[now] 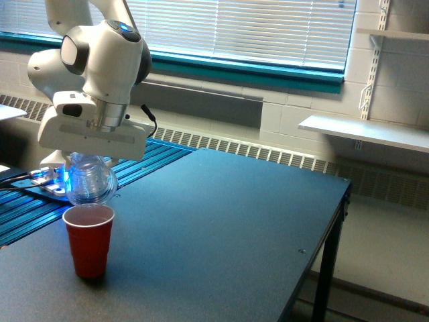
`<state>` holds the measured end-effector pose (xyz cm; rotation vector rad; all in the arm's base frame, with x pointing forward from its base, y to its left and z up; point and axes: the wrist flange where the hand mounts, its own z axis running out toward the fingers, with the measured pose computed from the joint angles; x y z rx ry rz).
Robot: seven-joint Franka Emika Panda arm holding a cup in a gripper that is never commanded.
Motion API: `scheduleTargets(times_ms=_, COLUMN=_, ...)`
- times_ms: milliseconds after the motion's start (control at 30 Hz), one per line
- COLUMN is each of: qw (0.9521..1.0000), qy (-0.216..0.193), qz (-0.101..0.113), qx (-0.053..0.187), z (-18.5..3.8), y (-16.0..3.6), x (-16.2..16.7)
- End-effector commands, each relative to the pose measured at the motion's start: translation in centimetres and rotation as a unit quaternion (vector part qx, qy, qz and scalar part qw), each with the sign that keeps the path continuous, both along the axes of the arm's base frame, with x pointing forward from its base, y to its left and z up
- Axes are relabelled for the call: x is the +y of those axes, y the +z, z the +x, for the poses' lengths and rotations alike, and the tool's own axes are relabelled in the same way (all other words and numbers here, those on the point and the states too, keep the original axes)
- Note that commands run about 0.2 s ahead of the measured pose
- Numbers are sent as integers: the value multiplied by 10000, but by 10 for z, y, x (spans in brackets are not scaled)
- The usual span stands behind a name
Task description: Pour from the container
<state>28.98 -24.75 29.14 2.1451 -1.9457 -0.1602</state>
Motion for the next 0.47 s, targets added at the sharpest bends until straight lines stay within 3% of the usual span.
scheduleTargets(times_ms=33, qw=9998, qy=146, qz=40, qx=-136, z=10, y=5, x=5)
scheduleTargets(times_ms=467, qw=9991, qy=78, qz=-170, qx=-375, z=16, y=25, x=1)
